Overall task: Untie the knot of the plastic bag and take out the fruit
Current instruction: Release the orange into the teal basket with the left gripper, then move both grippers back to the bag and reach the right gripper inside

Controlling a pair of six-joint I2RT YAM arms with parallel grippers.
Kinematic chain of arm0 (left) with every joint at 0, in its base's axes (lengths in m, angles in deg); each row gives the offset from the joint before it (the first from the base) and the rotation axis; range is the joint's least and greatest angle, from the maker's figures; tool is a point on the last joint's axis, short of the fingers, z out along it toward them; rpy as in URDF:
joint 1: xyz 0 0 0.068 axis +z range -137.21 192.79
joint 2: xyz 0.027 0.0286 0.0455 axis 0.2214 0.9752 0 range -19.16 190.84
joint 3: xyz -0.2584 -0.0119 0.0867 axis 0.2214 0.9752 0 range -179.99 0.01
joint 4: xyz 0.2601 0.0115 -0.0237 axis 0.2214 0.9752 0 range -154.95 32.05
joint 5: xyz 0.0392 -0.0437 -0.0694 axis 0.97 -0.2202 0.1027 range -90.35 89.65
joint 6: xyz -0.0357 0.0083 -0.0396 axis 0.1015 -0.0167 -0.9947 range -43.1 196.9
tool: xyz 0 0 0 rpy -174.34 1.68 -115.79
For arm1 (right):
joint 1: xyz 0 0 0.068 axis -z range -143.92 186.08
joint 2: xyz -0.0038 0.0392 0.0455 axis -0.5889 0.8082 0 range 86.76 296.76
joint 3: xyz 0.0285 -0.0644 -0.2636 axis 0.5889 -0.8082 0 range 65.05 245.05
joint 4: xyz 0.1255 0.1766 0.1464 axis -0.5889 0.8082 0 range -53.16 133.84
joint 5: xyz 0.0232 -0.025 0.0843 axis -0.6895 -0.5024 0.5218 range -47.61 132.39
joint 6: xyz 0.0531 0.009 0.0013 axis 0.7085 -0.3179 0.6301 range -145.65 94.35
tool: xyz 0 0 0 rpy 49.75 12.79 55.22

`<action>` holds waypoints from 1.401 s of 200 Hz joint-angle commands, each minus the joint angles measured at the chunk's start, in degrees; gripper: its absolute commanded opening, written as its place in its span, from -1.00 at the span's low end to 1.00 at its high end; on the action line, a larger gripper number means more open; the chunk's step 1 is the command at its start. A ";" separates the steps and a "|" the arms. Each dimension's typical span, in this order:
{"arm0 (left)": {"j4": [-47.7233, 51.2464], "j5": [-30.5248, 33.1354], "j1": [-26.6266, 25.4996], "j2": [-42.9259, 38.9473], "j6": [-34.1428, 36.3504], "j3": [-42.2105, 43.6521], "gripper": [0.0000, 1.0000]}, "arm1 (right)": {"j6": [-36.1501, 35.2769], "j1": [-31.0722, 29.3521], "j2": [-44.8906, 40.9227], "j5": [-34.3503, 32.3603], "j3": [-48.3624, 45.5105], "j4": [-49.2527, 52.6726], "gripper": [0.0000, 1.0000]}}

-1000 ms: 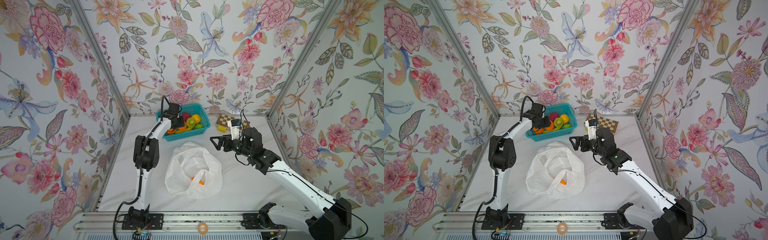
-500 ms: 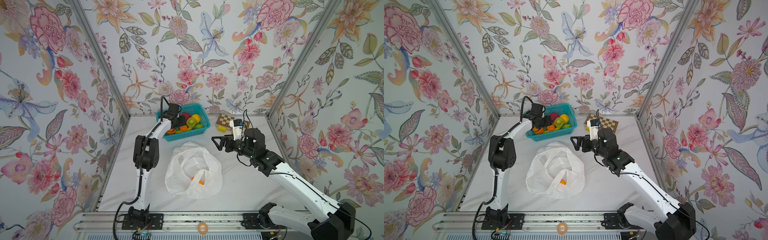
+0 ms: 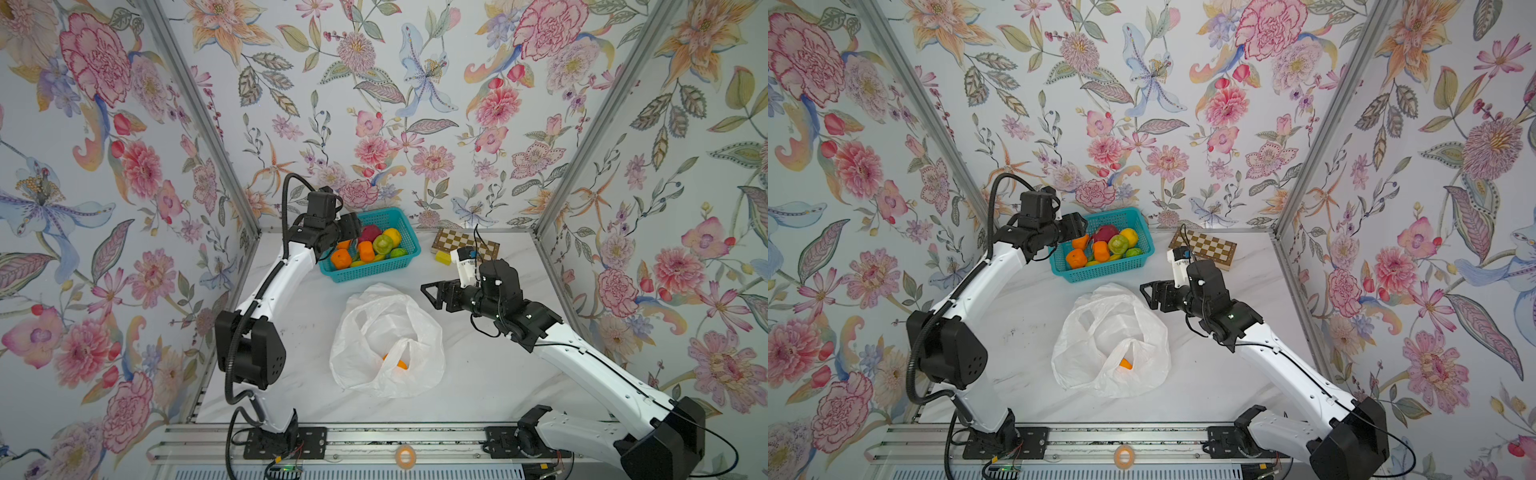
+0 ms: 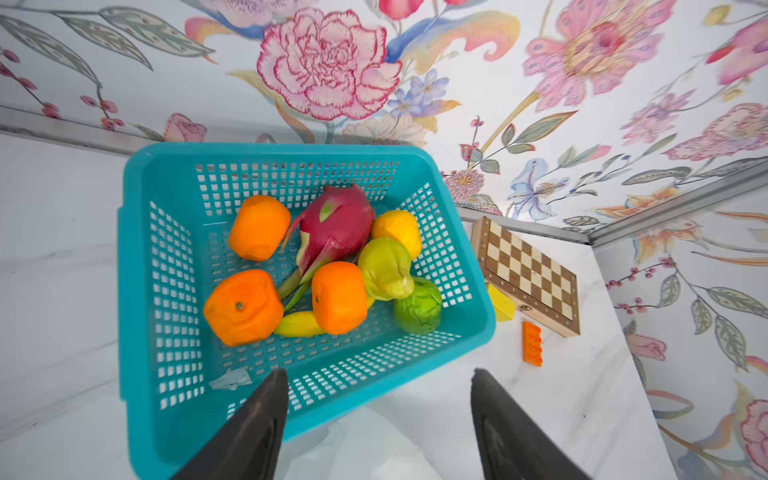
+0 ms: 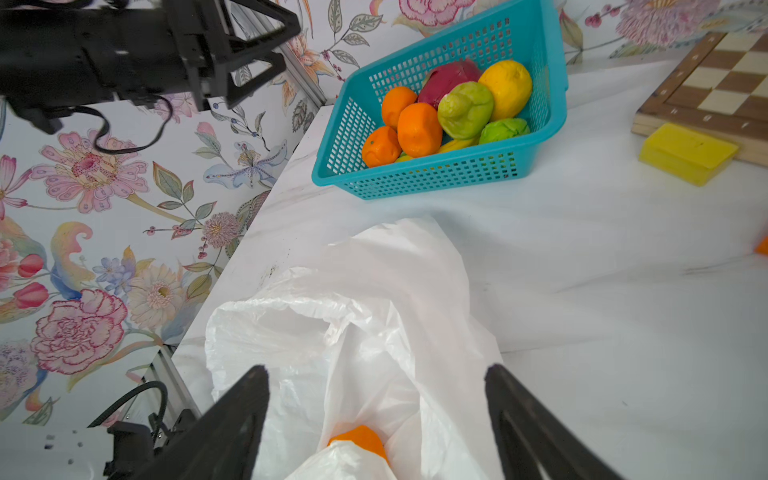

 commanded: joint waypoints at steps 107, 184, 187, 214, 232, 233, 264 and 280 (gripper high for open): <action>17.39 -8.15 -4.84 -33.20 2.69 31.22 0.41 | 4.34 -17.54 18.47 -0.95 9.80 15.04 -0.21; 9.42 -15.14 -4.93 -35.84 -0.72 44.82 0.55 | 13.87 -23.28 24.75 -1.83 6.56 18.99 -0.23; 9.34 -15.28 -4.95 -35.70 -0.48 44.97 0.55 | 14.29 -23.54 24.70 -2.17 6.19 18.98 -0.22; 10.85 -17.19 -5.01 -32.44 1.28 45.36 0.55 | 17.47 -24.68 25.75 -1.92 4.82 18.47 -0.11; 11.18 -18.35 -4.93 -31.77 2.37 46.30 0.55 | 18.70 -25.59 26.82 -2.78 4.67 18.54 -0.09; 11.18 -18.32 -4.93 -31.78 2.37 46.33 0.55 | 18.75 -25.67 26.85 -2.85 4.61 18.49 -0.09; 9.91 -18.20 -4.98 -30.84 3.32 47.21 0.56 | 20.82 -27.42 28.77 -4.26 2.98 17.50 -0.03; 8.82 -18.33 -5.06 -29.60 4.14 46.95 0.58 | 21.63 -29.03 28.86 -7.24 2.72 17.42 0.10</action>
